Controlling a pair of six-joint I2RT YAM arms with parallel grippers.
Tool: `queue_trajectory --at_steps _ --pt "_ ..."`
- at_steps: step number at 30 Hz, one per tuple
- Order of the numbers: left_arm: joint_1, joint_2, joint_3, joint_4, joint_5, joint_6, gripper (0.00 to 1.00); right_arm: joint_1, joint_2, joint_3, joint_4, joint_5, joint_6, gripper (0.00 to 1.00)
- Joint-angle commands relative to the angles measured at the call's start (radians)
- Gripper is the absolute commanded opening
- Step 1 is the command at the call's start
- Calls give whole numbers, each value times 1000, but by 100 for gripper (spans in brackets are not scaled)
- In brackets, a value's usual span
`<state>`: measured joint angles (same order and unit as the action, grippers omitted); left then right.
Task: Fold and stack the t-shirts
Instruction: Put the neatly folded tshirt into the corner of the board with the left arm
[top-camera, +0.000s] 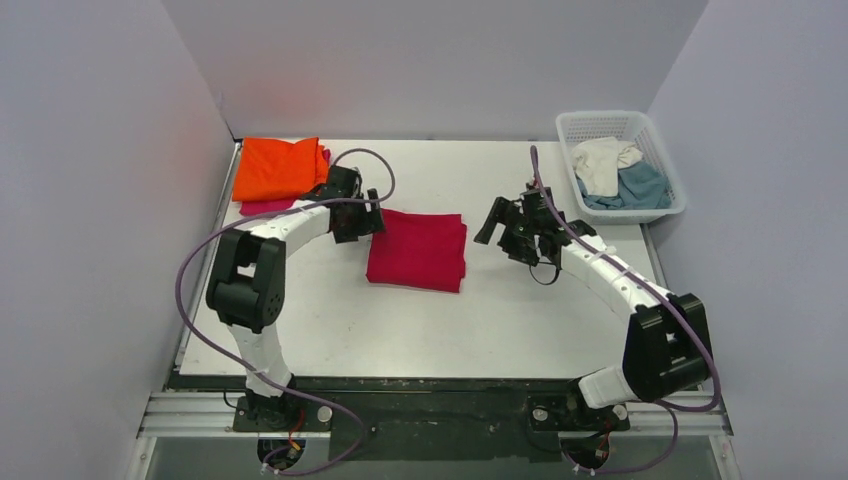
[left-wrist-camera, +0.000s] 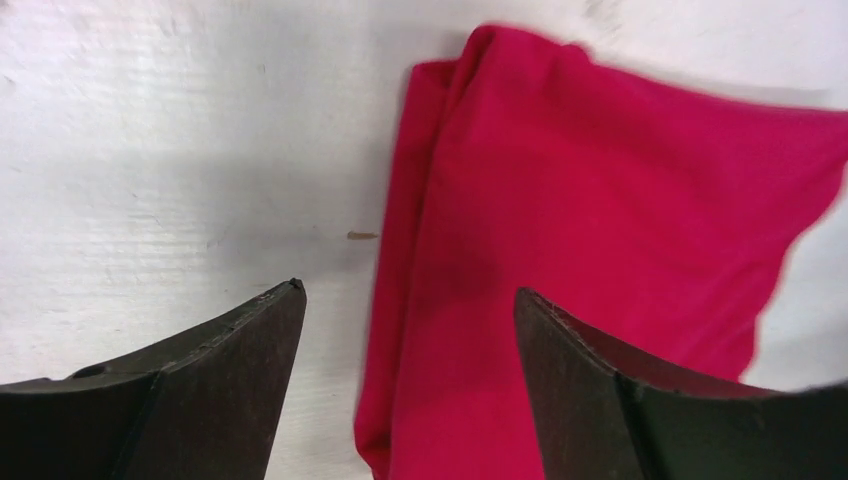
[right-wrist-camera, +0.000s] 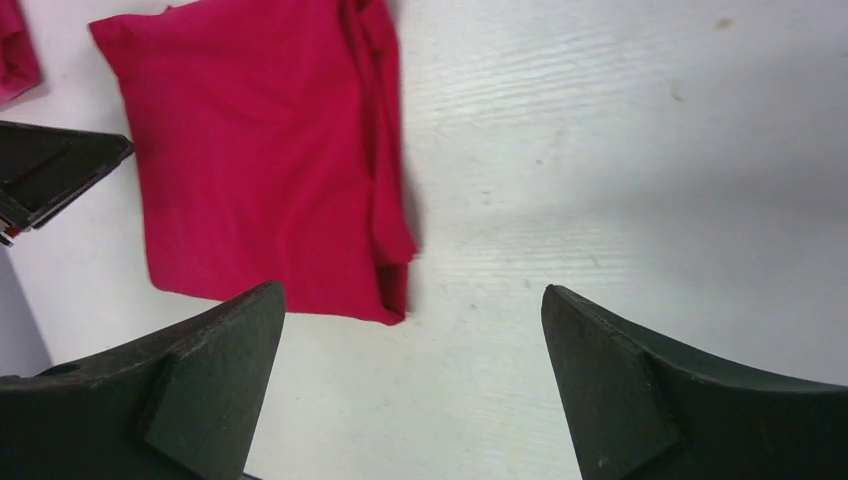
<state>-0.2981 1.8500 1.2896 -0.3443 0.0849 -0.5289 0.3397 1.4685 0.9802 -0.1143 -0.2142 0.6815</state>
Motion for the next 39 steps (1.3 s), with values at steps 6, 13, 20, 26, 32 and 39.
queue_trajectory --at_steps 6,13,20,26,32,39 --pt "-91 128 58 -100 -122 29 73 -30 -244 -110 -178 210 -49 96" --pt "-168 222 88 -148 -219 -35 16 -75 -296 -159 -218 211 -85 96" --pt "-193 277 245 -246 -481 -8 0 -113 -302 -172 -210 211 -126 95" --pt "-128 229 439 -159 -712 294 0 -117 -285 -155 -210 258 -186 95" --pt "-34 217 529 80 -748 684 0 -120 -237 -147 -192 268 -208 94" --pt "22 291 727 150 -796 939 0 -122 -172 -131 -189 280 -212 93"
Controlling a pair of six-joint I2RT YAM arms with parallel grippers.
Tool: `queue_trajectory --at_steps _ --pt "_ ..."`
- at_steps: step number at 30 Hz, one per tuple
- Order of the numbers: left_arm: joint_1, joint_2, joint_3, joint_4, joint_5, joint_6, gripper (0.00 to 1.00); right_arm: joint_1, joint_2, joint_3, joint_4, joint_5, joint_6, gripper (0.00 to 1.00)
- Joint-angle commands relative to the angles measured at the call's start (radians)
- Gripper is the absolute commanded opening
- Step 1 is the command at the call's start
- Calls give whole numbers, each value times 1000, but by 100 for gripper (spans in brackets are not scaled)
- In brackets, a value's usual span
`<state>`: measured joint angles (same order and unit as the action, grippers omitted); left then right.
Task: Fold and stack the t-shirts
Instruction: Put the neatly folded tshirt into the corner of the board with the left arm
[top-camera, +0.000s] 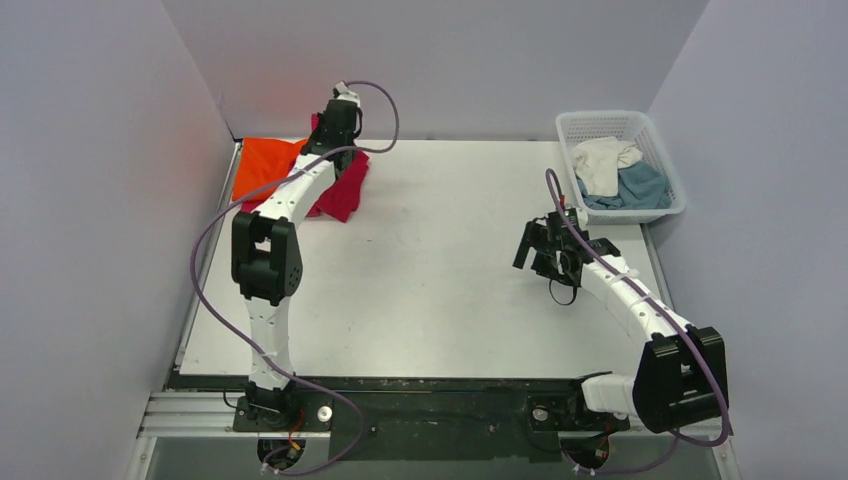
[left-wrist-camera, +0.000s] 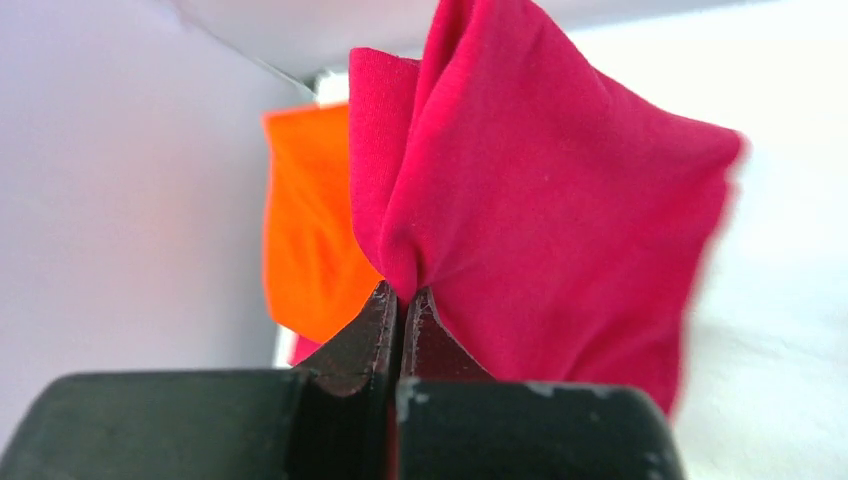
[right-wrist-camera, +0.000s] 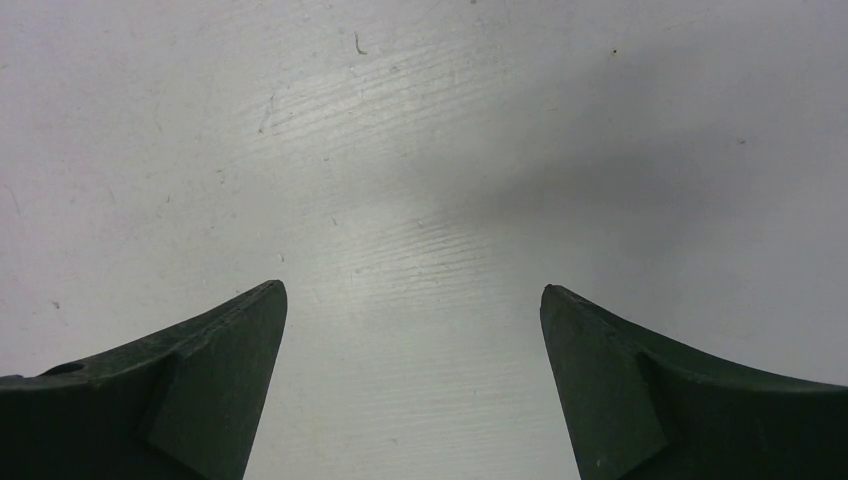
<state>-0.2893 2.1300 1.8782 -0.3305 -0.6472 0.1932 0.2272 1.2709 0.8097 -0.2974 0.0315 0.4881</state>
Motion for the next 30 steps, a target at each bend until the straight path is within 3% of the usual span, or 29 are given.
queue_trajectory --at_steps 1,6,10,20,30 --pt "29 24 175 140 -59 237 0 -9 36 41 -6 35 -19 93" --pt "73 45 287 134 -39 274 0 -9 67 56 -11 32 -18 92" --pt "109 43 334 87 17 222 0 -9 84 66 -11 28 -14 92" --pt "189 73 280 66 111 158 0 -9 124 87 -21 10 3 92" --pt "334 210 371 52 263 110 0 -5 153 108 -45 20 32 91"
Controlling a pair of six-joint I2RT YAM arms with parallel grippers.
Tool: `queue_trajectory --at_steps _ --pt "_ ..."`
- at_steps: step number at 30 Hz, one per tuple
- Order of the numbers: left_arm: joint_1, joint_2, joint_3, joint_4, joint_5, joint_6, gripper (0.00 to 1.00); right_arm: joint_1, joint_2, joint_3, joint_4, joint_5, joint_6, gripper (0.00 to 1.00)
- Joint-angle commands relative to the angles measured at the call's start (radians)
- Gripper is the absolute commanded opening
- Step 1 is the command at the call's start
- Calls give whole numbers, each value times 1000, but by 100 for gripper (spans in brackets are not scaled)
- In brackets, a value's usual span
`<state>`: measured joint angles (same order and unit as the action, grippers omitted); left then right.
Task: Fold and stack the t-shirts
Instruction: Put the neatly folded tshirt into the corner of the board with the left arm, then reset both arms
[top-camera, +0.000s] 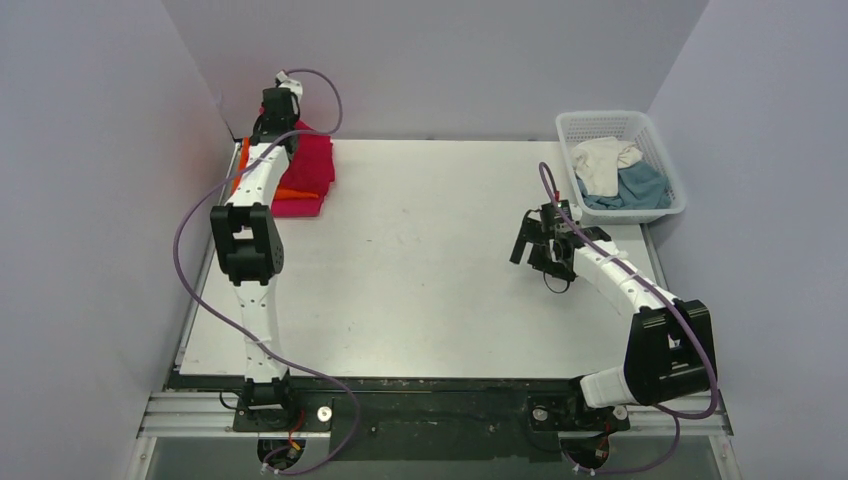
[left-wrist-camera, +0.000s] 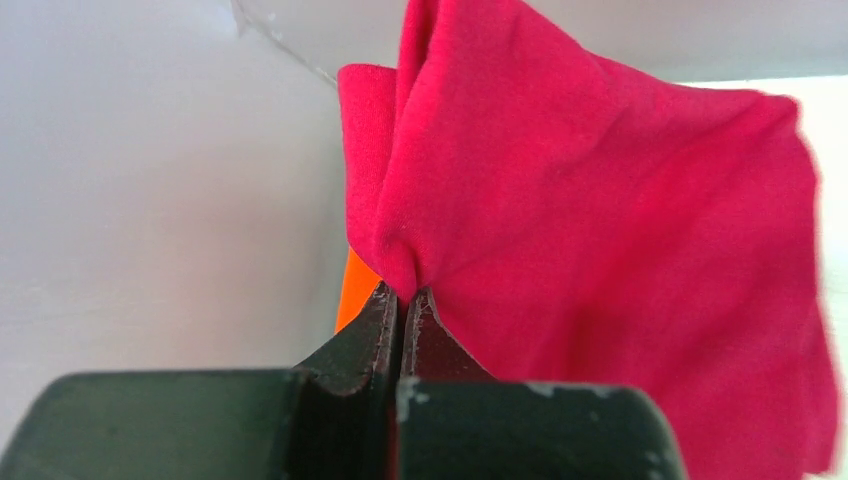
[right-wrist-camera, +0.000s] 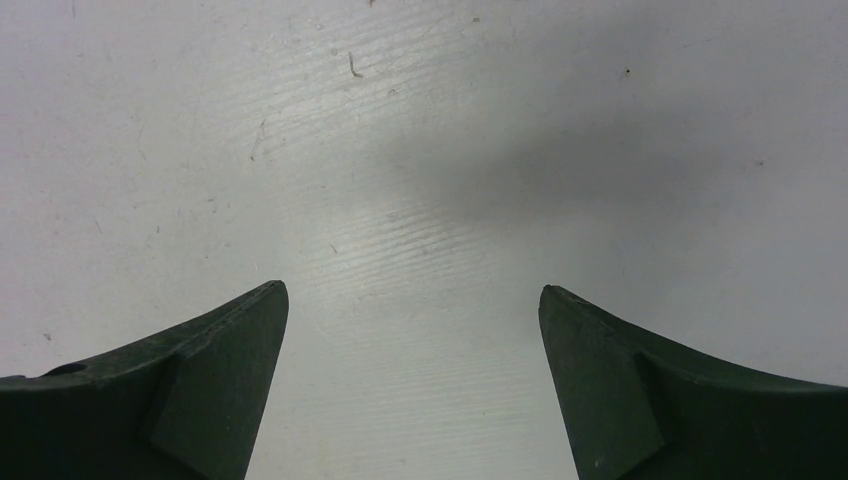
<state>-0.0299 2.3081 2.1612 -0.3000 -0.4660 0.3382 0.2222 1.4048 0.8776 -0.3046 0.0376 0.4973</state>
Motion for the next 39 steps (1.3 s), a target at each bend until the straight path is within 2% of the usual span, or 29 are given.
queue_trajectory --at_steps 1,6,15,17,20,21,26,30,32,34,35,36,37,38,39 --pt "92 40 108 18 91 -40 0 1 21 41 -39 14 24 91" --pt "146 83 143 12 161 -67 0 15 43 64 -53 19 34 91" --pt "204 121 173 -16 206 -133 0 63 90 118 -79 45 41 91" --pt "209 122 173 -25 202 -144 20 67 92 128 -83 50 41 91" --pt "210 119 183 -34 151 -165 72 71 81 138 -93 61 43 91" --pt "211 112 190 -39 105 -194 78 71 70 139 -96 68 43 91" --pt "210 55 294 -162 -20 -405 82 70 6 135 -98 107 61 92" --pt "205 -83 293 -302 87 -569 85 65 -94 101 -91 150 93 95" --pt "192 -239 197 -345 137 -649 86 64 -144 70 -76 161 113 96" --pt "165 -400 7 -329 177 -728 87 63 -200 28 -50 170 133 97" --pt "136 -466 -180 -256 197 -770 87 63 -220 12 -41 171 144 98" --pt "116 -603 -293 -200 236 -786 87 63 -262 -24 -22 174 150 98" --pt "71 -671 -503 -83 245 -824 88 62 -284 -42 -14 175 157 99" --pt "35 -807 -612 -27 261 -843 88 61 -327 -72 -5 175 160 100" --pt "-29 -866 -803 72 272 -875 88 60 -348 -86 -4 181 165 100"
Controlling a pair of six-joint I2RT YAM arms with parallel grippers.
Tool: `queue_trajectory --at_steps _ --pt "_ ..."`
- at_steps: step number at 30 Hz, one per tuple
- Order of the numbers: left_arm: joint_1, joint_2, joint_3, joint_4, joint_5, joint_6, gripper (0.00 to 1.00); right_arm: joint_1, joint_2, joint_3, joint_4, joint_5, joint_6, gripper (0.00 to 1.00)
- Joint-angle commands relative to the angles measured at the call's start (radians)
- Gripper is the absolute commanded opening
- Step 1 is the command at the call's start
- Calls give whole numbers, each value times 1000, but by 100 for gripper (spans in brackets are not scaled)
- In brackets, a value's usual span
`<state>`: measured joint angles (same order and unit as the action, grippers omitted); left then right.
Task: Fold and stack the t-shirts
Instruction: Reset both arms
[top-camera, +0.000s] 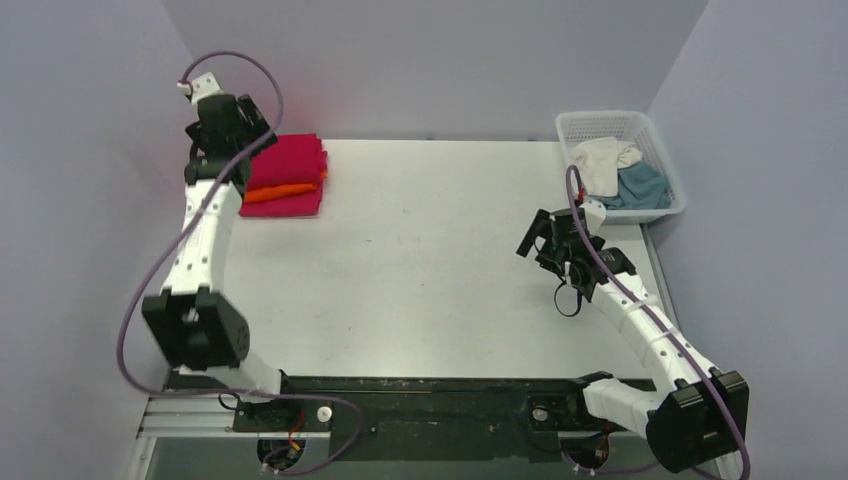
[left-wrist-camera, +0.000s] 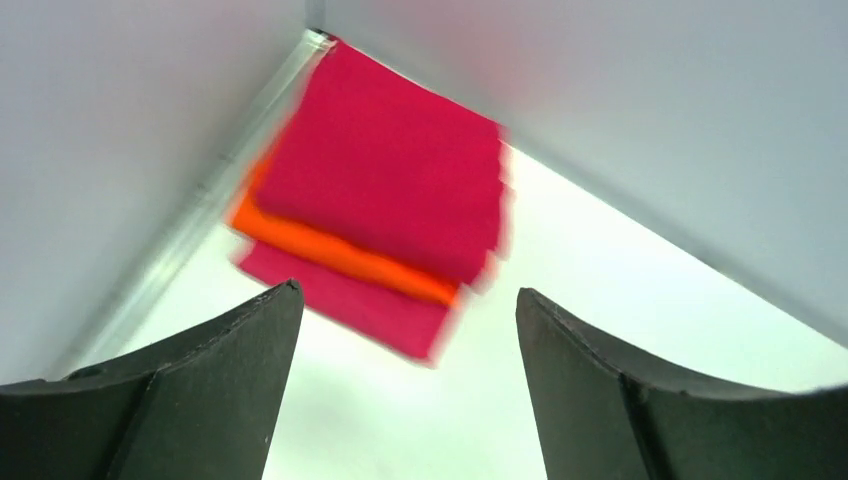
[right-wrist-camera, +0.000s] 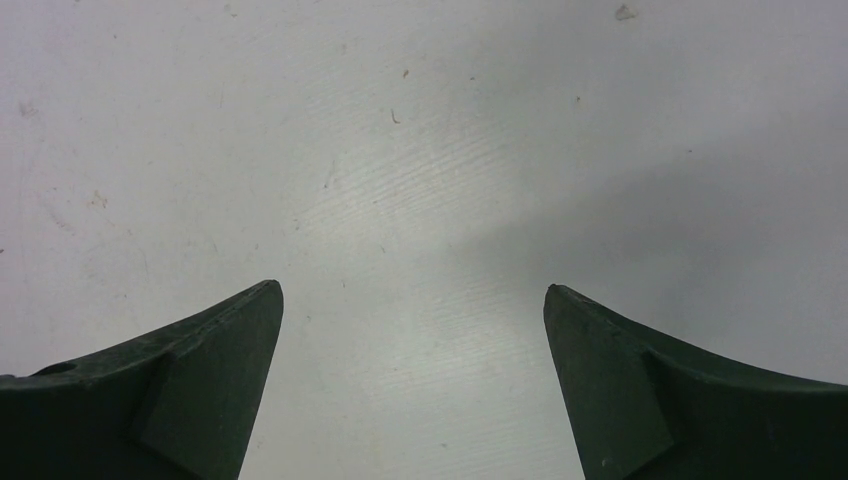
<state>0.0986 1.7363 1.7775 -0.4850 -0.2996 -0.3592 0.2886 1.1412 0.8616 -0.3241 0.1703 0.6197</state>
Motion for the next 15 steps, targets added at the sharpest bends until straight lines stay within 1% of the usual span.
queue_trajectory --at_steps 1,2,3,4,5,6,7,11,15 --pt "-189 -411 -570 295 136 -192 88 -7 -125 -95 10 49 43 100" --pt "-252 -466 -641 351 145 -212 88 -7 -143 -105 4 59 38 100" --pt "-283 -559 -755 362 133 -225 89 -6 -180 -124 -10 67 33 100" --pt "-344 -605 -811 367 123 -257 89 -3 -199 -145 -14 80 24 100" --pt "-370 -685 -911 361 104 -276 89 -2 -233 -158 -21 85 23 100" --pt "-421 -724 -956 353 96 -315 89 -1 -264 -183 -22 87 20 100" --pt "-466 -795 -1038 345 93 -331 89 0 -279 -195 -20 86 20 100" --pt "-549 -949 -1182 218 43 -413 90 1 -351 -258 -8 91 22 100" --pt "-557 -1031 -1215 154 26 -442 90 2 -404 -293 15 78 45 100"
